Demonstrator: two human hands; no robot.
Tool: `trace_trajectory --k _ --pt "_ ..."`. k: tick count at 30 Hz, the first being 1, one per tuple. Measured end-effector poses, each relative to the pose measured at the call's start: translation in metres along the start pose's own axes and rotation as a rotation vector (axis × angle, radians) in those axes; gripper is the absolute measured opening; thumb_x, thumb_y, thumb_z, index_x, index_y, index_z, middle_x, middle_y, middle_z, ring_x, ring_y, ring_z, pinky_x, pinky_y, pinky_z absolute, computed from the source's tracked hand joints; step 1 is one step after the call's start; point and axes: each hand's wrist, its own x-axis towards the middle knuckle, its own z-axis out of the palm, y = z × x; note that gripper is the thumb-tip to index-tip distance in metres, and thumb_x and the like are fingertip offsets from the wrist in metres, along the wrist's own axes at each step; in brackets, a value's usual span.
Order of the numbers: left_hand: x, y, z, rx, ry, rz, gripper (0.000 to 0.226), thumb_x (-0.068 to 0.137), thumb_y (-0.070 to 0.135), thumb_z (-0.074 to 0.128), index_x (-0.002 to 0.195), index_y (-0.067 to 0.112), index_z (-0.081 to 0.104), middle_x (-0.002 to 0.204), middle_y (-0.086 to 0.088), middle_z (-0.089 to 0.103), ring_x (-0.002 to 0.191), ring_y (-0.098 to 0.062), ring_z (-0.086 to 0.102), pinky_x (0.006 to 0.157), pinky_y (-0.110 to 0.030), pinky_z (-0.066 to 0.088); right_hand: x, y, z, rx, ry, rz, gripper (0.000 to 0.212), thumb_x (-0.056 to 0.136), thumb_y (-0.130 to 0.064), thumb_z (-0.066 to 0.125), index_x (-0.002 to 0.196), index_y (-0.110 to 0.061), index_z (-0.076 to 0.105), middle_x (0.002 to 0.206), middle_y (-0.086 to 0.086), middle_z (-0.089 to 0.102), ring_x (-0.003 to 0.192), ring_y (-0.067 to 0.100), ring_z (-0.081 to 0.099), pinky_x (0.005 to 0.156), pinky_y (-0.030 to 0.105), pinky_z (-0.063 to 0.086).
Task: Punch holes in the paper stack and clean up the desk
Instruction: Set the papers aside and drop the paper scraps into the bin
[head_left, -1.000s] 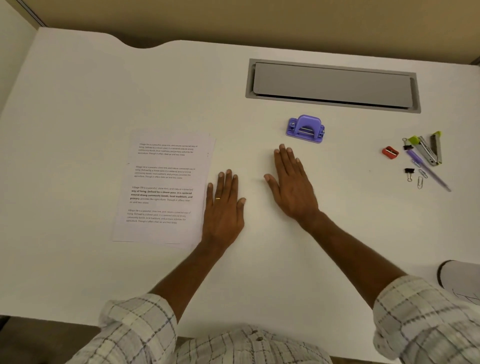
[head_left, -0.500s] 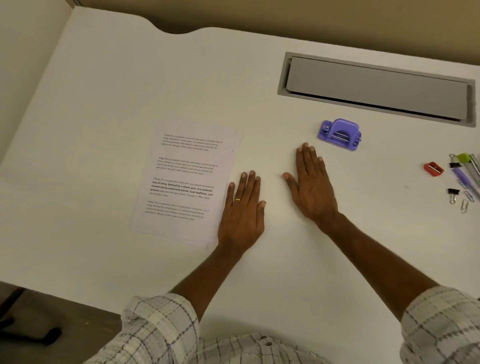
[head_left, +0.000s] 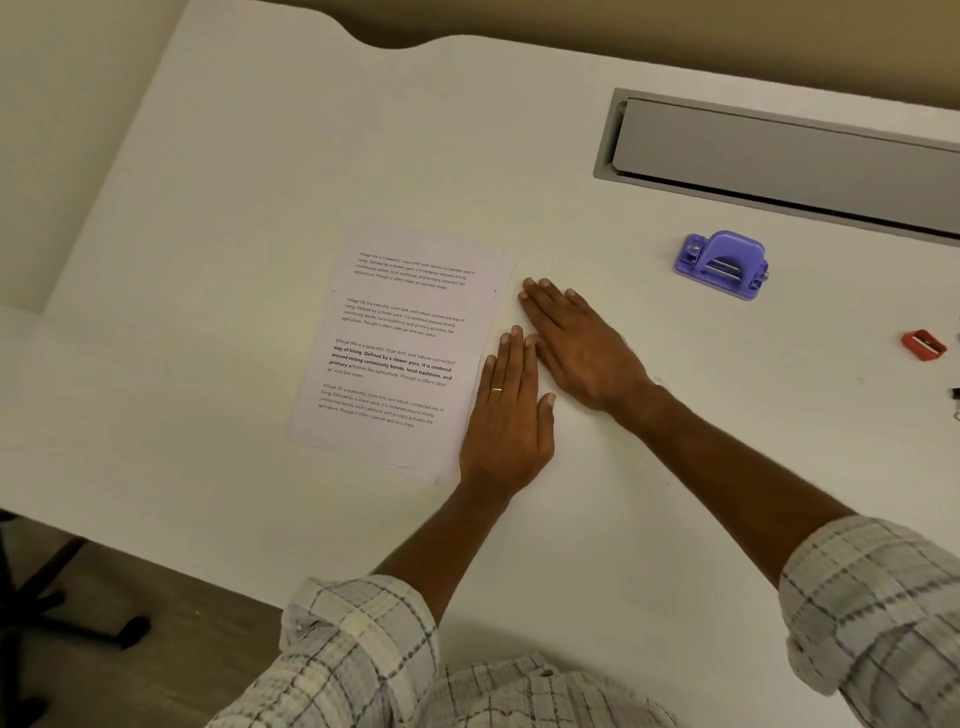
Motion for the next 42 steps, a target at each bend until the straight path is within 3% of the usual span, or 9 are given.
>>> trace_trajectory --k 7,13,17,24,28,32,35,38,42 --pt "0.0 -0.001 -0.001 0.028 -0.029 0.031 0.063 0.108 0.034 0.028 0.162 0.004 0.016 0.171 -0.012 0.011 0.16 -0.023 0.004 0.129 -0.044 0.017 -0.092 0.004 0.018 0.046 0.004 0.099 0.059 0.11 -0.04 0.02 0.163 -0.015 0.008 0.171 0.001 0.005 0.158 0.012 0.0 0.129 0.033 0.005" --pt "0.0 -0.001 -0.002 0.061 -0.046 0.032 0.063 0.108 0.034 0.029 0.162 0.005 0.015 0.172 -0.011 0.008 0.16 -0.023 0.002 0.13 -0.043 0.013 -0.166 -0.004 0.032 -0.044 0.155 0.2 0.055 0.111 -0.036 0.028 0.158 -0.008 0.029 0.167 0.007 0.023 0.156 0.018 0.017 0.128 0.041 0.019" --pt "0.0 -0.001 -0.001 0.09 -0.031 0.037 0.062 0.108 0.034 0.031 0.162 0.005 0.017 0.171 -0.011 0.011 0.16 -0.024 0.005 0.131 -0.042 0.012 -0.176 -0.01 0.036 -0.083 0.239 0.271 0.054 0.11 -0.038 0.031 0.154 -0.007 0.039 0.162 0.009 0.035 0.154 0.022 0.027 0.127 0.045 0.019" --pt "-0.002 0.0 -0.001 0.104 -0.021 0.041 0.061 0.109 0.031 0.034 0.161 0.003 0.02 0.171 -0.012 0.013 0.16 -0.025 0.007 0.13 -0.043 0.014 -0.17 -0.008 0.034 0.003 0.288 0.682 0.076 0.106 -0.055 0.031 0.162 -0.009 0.009 0.171 0.007 0.007 0.158 0.02 0.0 0.129 0.043 0.008" --pt "-0.002 0.001 -0.003 0.088 -0.018 0.041 0.061 0.109 0.031 0.035 0.161 0.003 0.021 0.17 -0.012 0.015 0.16 -0.025 0.009 0.13 -0.044 0.016 -0.155 -0.01 0.034 0.062 0.363 0.834 0.074 0.107 -0.054 0.026 0.162 -0.009 0.007 0.171 0.007 0.007 0.158 0.02 0.001 0.129 0.041 0.009" --pt "-0.002 0.001 -0.002 0.08 -0.015 0.045 0.06 0.108 0.03 0.036 0.16 0.003 0.022 0.17 -0.012 0.016 0.16 -0.025 0.009 0.129 -0.045 0.017 -0.147 -0.012 0.034 0.077 0.414 0.802 0.058 0.11 -0.031 0.03 0.161 -0.005 0.016 0.169 0.011 0.016 0.158 0.022 0.01 0.128 0.042 0.014" --pt "-0.001 0.0 -0.002 0.093 -0.019 0.04 0.061 0.108 0.031 0.036 0.161 0.004 0.021 0.171 -0.012 0.014 0.16 -0.025 0.008 0.129 -0.045 0.016 -0.147 -0.013 0.031 0.098 0.355 0.489 0.053 0.106 -0.01 0.039 0.158 -0.004 0.028 0.166 0.013 0.025 0.156 0.025 0.02 0.128 0.042 0.018" --pt "-0.001 0.0 -0.002 0.093 -0.009 0.04 0.061 0.108 0.031 0.036 0.161 0.004 0.022 0.171 -0.011 0.015 0.16 -0.024 0.008 0.13 -0.044 0.015 -0.165 -0.004 0.022 0.104 0.297 0.238 0.052 0.097 0.006 0.053 0.148 -0.005 0.049 0.156 0.012 0.044 0.147 0.026 0.04 0.121 0.038 0.033" --pt "-0.001 -0.001 0.0 0.081 0.001 0.04 0.061 0.108 0.032 0.035 0.161 0.006 0.02 0.171 -0.01 0.013 0.16 -0.023 0.007 0.13 -0.042 0.013 -0.195 0.013 0.006 0.131 0.346 0.375 0.032 0.095 -0.006 0.066 0.126 -0.013 0.071 0.132 0.003 0.067 0.122 0.023 0.062 0.095 0.037 0.057"
